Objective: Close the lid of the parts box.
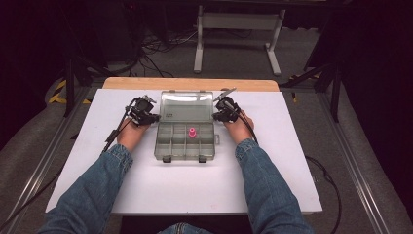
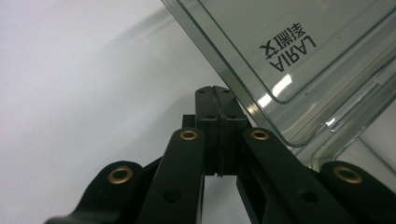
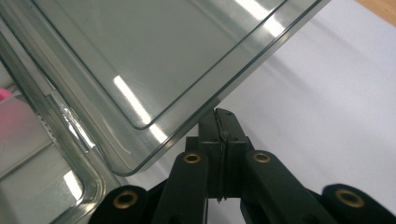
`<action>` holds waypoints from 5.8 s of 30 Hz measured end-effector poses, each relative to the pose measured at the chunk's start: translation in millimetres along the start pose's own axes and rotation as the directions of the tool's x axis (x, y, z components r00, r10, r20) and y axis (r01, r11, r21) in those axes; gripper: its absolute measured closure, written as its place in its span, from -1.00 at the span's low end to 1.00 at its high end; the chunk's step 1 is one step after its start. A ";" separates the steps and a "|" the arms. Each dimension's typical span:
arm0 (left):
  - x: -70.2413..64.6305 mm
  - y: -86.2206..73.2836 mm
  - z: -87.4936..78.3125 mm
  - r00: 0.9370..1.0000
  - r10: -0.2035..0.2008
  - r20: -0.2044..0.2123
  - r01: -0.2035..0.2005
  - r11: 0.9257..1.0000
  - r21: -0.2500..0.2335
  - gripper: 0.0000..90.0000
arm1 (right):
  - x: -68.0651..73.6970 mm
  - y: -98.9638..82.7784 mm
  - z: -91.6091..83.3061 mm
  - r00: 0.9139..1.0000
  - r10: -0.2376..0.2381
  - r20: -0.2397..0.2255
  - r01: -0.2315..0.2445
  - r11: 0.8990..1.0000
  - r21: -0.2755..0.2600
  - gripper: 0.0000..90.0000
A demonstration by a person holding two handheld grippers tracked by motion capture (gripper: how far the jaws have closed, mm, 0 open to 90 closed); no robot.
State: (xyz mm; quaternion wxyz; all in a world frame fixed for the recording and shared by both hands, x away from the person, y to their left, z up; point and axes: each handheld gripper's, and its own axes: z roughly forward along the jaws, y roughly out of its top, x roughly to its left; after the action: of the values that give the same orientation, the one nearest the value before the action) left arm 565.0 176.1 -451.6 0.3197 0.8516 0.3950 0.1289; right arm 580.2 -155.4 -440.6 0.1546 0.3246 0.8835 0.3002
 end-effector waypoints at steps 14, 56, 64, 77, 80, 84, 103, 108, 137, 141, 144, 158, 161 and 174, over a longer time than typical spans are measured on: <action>0.0 2.8 -8.7 1.000 -0.008 -0.016 0.008 0.999 -0.046 0.99 | 0.6 2.9 -8.3 1.000 0.002 0.024 -0.001 0.999 -0.050 1.00; -4.5 8.3 -35.2 1.000 0.016 -0.002 -0.016 0.991 -0.131 0.99 | 5.6 9.3 -40.2 0.999 -0.030 0.043 0.038 0.983 -0.182 1.00; -6.8 8.4 -39.5 1.000 0.026 -0.001 -0.026 0.990 -0.137 0.99 | 7.0 9.5 -45.5 0.999 -0.027 0.036 0.034 0.980 -0.198 1.00; -10.0 8.5 -48.9 0.998 0.055 0.001 -0.055 0.989 -0.137 0.99 | 12.4 9.6 -56.1 0.998 -0.052 0.030 0.058 0.974 -0.218 1.00; -11.3 8.3 -51.5 0.998 0.064 0.004 -0.062 0.988 -0.138 0.99 | 14.2 8.8 -58.6 0.998 -0.058 0.025 0.062 0.973 -0.224 1.00; -14.2 7.6 -54.5 0.997 0.075 0.001 -0.074 0.988 -0.134 0.99 | 16.1 7.7 -62.1 0.998 -0.062 0.015 0.064 0.970 -0.234 1.00; -19.3 -0.7 -62.5 0.995 0.092 0.039 -0.086 0.987 -0.135 0.99 | 26.6 -0.7 -71.5 0.996 -0.090 -0.015 0.083 0.962 -0.261 1.00; -20.6 -1.9 -65.7 0.994 0.097 0.046 -0.090 0.986 -0.137 0.99 | 28.7 -2.4 -74.4 0.995 -0.098 -0.021 0.089 0.960 -0.264 1.00; -39.7 -19.1 -88.7 0.977 0.159 0.139 -0.136 0.977 -0.166 0.96 | 53.2 -25.9 -99.0 0.990 -0.108 -0.091 0.083 0.966 -0.244 1.00; -43.1 -23.1 -94.1 0.974 0.166 0.156 -0.138 0.975 -0.175 0.96 | 59.9 -28.1 -102.6 0.987 -0.112 -0.119 0.081 0.968 -0.238 1.00; -46.4 -25.4 -99.1 0.969 0.169 0.179 -0.138 0.975 -0.174 0.96 | 65.5 -28.3 -105.0 0.983 -0.120 -0.140 0.085 0.968 -0.235 0.97; -60.5 -34.9 -101.2 0.950 0.195 0.245 -0.171 0.978 -0.118 0.94 | 84.2 -39.5 -99.4 0.976 -0.129 -0.176 0.098 0.980 -0.173 0.95; -62.4 -36.7 -99.2 0.947 0.198 0.253 -0.177 0.979 -0.104 0.94 | 88.0 -43.1 -98.5 0.973 -0.124 -0.193 0.090 0.980 -0.176 0.94; -70.6 -41.3 -95.9 0.939 0.229 0.256 -0.222 0.973 -0.058 0.94 | 96.3 -52.3 -94.9 0.967 -0.119 -0.224 0.082 0.983 -0.166 0.93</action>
State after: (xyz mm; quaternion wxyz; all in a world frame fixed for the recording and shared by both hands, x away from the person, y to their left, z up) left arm 449.1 185.1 -402.8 0.3640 0.8961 0.2473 0.0568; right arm 439.2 -163.9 -407.9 0.0897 0.2286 0.8848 0.3959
